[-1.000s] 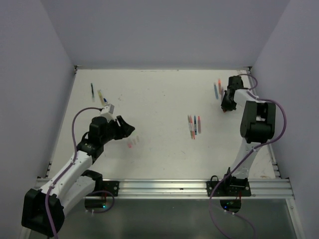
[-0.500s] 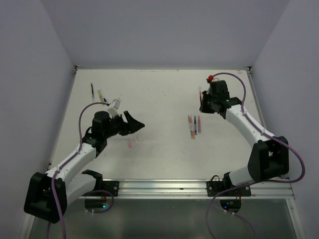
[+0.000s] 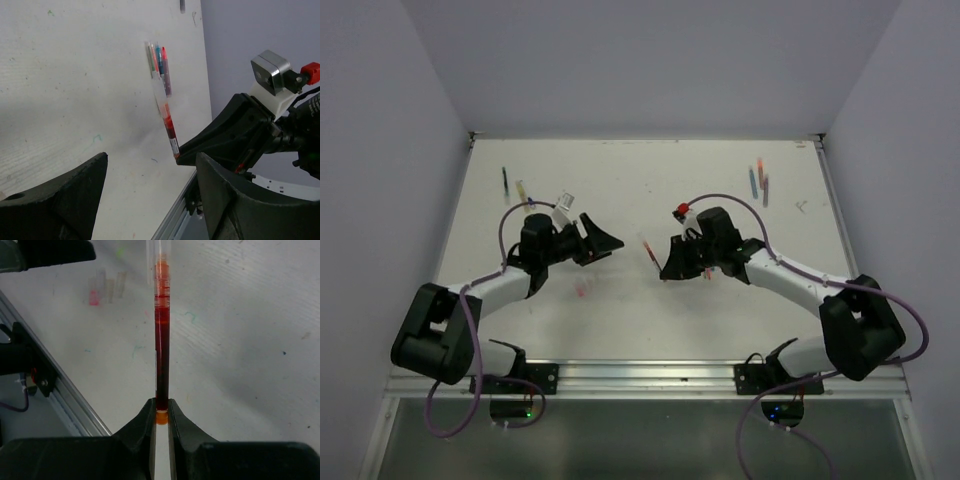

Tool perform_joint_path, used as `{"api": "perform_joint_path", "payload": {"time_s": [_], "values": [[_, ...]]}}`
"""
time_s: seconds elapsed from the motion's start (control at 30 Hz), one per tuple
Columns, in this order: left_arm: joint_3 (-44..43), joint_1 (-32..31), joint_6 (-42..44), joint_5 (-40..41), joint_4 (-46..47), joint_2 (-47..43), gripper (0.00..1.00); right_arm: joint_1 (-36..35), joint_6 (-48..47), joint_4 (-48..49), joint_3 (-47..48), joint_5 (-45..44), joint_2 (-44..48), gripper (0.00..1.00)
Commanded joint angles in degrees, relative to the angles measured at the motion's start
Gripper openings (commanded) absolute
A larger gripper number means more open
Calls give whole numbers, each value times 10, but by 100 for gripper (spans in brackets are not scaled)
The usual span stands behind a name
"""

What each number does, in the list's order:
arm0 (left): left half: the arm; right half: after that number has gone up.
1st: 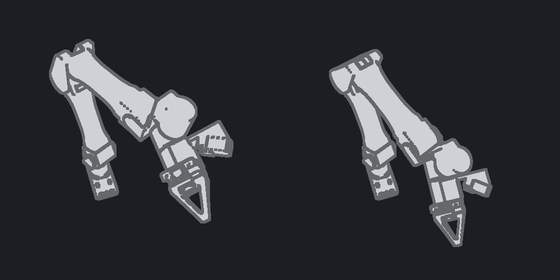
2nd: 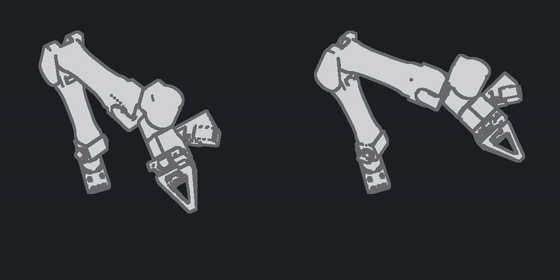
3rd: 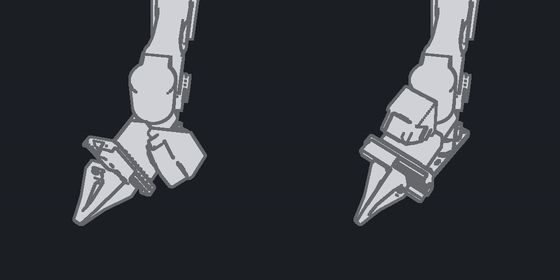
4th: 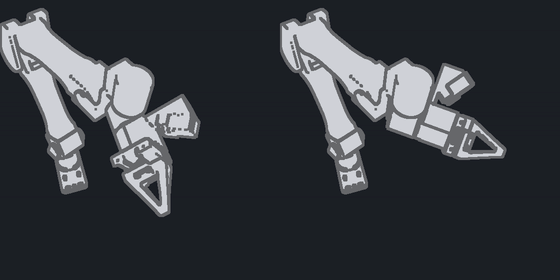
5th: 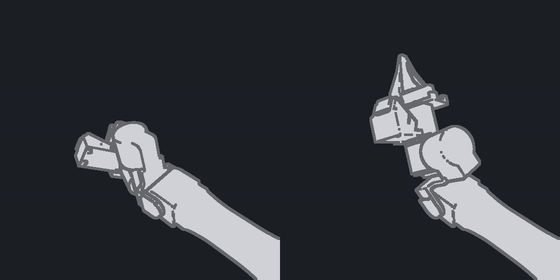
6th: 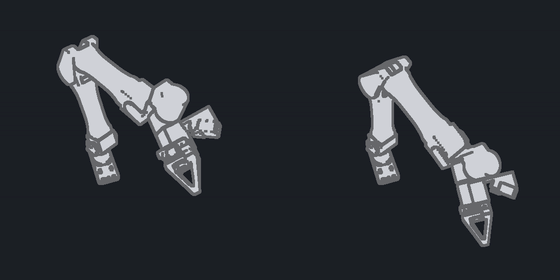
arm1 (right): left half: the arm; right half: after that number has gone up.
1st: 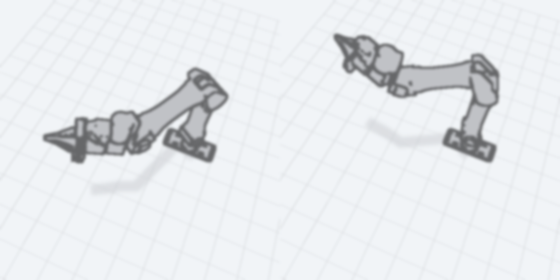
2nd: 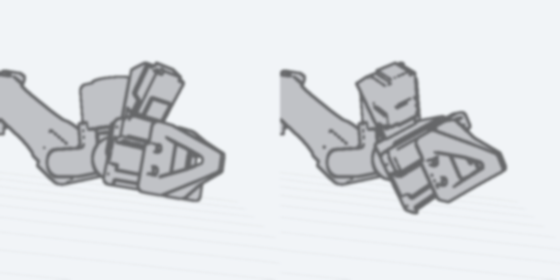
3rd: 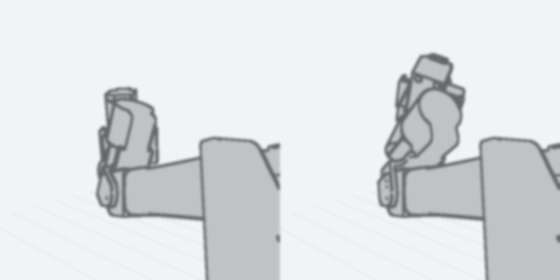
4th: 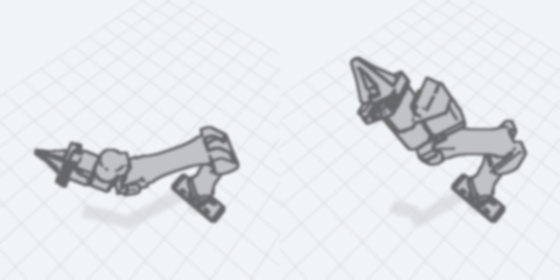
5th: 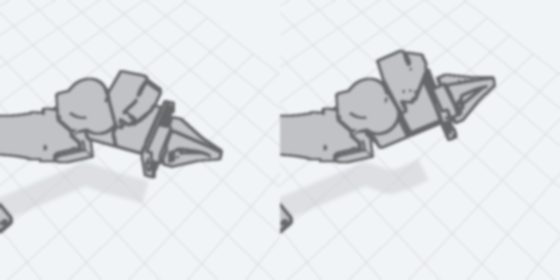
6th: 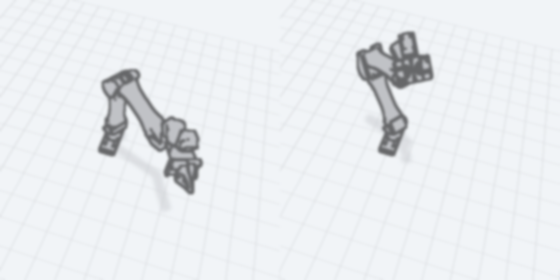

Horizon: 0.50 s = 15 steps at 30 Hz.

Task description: Open the pen caps

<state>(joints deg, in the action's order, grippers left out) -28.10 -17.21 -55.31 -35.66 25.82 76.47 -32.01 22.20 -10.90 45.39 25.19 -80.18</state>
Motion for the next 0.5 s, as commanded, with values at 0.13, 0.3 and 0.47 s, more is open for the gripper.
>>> {"api": "perform_joint_path", "payload": {"time_s": [0.13,0.3,0.47], "values": [[-18,-4,-49,-28,104,64,73,-47,47,102,-5,56,10,0],[-21,-5,-65,-30,125,86,73,-67,55,106,1,55,-2,0],[-18,-6,-91,-28,147,86,71,-84,56,122,2,47,-24,0]]}}
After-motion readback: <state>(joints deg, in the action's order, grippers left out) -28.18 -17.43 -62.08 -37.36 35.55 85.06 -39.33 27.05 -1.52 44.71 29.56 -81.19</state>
